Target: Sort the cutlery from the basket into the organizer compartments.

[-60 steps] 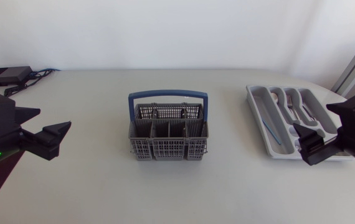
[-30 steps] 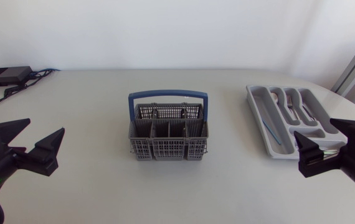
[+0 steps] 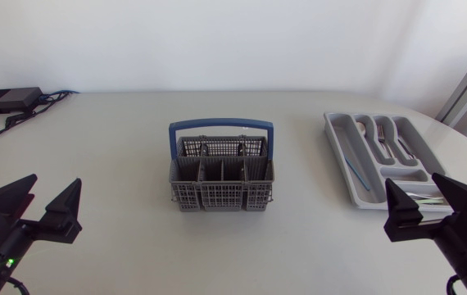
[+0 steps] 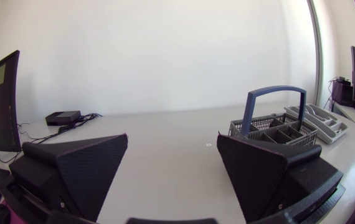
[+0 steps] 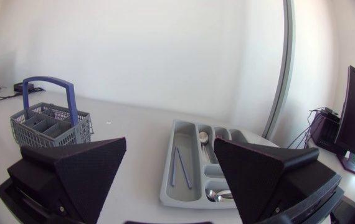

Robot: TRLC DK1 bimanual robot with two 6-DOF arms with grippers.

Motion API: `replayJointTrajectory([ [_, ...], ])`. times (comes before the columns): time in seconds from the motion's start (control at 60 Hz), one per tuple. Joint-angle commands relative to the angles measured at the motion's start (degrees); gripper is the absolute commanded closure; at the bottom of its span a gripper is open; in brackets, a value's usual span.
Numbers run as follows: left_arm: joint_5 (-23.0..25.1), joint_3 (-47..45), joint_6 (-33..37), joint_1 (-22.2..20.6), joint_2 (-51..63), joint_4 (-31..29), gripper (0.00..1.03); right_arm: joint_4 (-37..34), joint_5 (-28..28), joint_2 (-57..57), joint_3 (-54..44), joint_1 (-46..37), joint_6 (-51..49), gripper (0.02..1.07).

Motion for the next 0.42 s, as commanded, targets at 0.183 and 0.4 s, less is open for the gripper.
replayJointTrajectory([
  [0.183,-1.04,-4.56,-4.05,0.62,-4.19,2.31,0.04,3.95,-0.08,-5.30,-5.89,-0.69,6.83,0.06],
  [0.4,-1.04,-4.56,-4.05,0.62,-4.19,2.31,0.04,3.95,-0.08,-5.30,-5.89,-0.69,6.83,0.06],
])
